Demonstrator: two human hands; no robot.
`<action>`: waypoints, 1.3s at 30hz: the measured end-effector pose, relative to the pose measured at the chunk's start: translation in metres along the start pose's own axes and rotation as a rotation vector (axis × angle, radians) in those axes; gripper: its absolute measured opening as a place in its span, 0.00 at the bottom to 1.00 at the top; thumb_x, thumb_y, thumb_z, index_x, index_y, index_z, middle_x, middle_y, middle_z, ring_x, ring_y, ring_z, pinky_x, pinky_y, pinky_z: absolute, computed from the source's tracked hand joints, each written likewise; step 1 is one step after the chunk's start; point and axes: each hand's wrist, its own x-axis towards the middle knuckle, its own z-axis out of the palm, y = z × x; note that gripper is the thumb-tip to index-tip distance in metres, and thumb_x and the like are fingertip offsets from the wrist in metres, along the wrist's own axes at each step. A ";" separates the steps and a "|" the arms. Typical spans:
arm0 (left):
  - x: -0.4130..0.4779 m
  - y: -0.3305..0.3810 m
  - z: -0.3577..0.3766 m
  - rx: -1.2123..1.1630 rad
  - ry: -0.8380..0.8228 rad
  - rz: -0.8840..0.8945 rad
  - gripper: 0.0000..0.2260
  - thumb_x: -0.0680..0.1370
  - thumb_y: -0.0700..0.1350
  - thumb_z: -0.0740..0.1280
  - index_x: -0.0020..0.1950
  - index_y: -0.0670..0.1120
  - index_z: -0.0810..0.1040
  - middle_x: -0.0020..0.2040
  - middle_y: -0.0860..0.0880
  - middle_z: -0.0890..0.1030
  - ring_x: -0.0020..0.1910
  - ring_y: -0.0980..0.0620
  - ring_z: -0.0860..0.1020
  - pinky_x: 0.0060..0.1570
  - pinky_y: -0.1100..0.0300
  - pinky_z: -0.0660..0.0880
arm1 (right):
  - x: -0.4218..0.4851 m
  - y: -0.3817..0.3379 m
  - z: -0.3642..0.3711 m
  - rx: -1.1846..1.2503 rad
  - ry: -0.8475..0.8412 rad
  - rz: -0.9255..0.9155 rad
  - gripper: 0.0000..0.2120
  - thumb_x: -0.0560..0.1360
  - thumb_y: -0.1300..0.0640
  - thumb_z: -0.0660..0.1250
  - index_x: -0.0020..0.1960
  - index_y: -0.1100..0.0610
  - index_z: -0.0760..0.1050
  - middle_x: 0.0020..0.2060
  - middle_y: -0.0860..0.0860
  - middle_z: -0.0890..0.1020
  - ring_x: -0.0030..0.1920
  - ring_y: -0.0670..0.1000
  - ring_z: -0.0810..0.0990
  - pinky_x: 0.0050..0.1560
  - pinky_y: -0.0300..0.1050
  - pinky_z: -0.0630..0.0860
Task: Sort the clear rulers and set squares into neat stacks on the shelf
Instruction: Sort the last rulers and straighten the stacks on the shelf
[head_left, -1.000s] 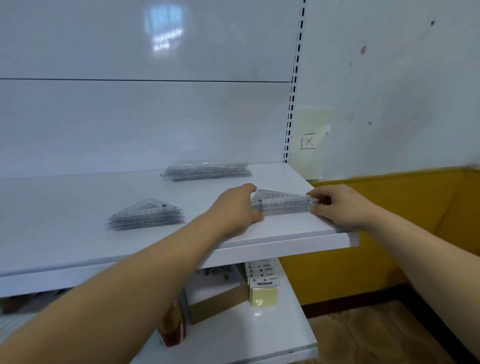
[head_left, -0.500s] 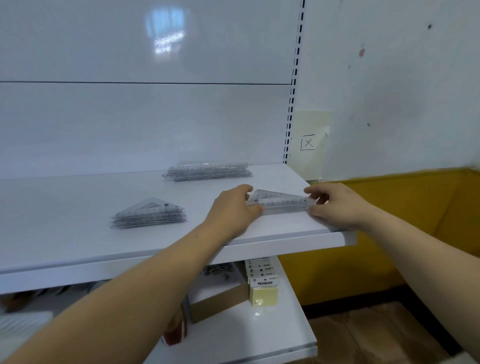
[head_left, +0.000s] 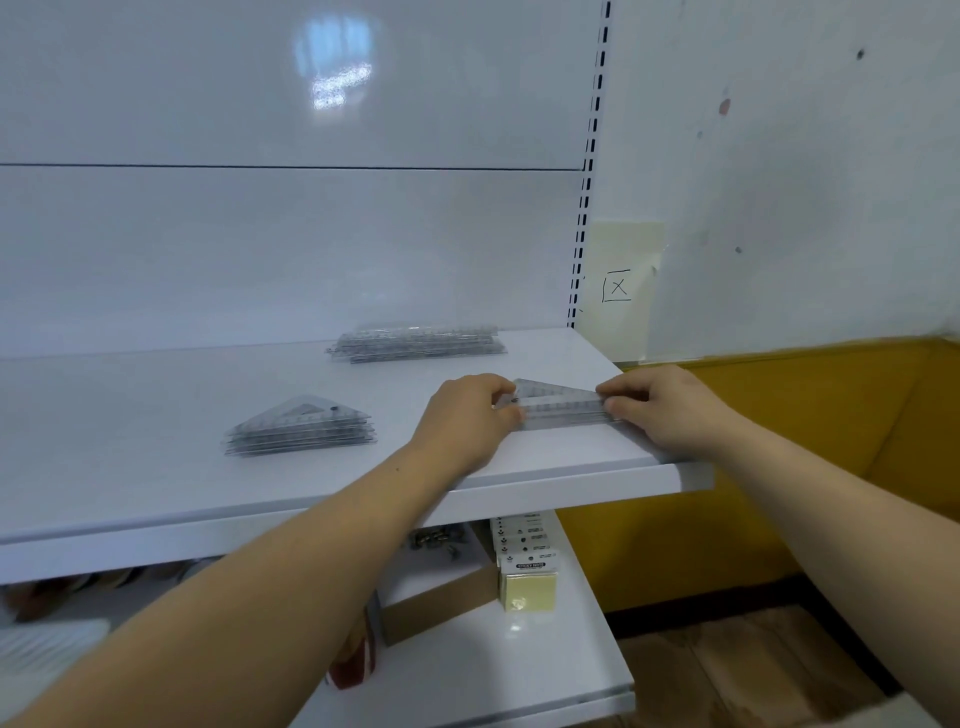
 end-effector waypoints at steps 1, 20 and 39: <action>0.000 0.000 0.000 -0.016 -0.001 -0.004 0.18 0.78 0.51 0.65 0.67 0.47 0.74 0.62 0.49 0.77 0.57 0.51 0.74 0.52 0.62 0.67 | 0.000 0.000 0.000 0.011 -0.003 0.008 0.13 0.77 0.54 0.66 0.60 0.52 0.79 0.51 0.45 0.80 0.51 0.45 0.75 0.52 0.38 0.67; 0.004 -0.003 0.004 0.131 -0.030 -0.030 0.14 0.77 0.54 0.64 0.51 0.46 0.82 0.44 0.47 0.82 0.44 0.48 0.77 0.38 0.58 0.70 | -0.001 -0.005 0.000 -0.017 0.000 0.010 0.13 0.78 0.53 0.63 0.60 0.52 0.79 0.53 0.45 0.80 0.48 0.43 0.73 0.49 0.37 0.67; 0.006 -0.008 0.005 0.105 -0.027 -0.018 0.17 0.75 0.56 0.66 0.34 0.45 0.74 0.30 0.48 0.72 0.30 0.52 0.68 0.29 0.59 0.61 | 0.007 -0.012 0.003 -0.176 -0.100 -0.020 0.23 0.73 0.47 0.69 0.67 0.51 0.72 0.58 0.47 0.77 0.52 0.46 0.73 0.53 0.38 0.67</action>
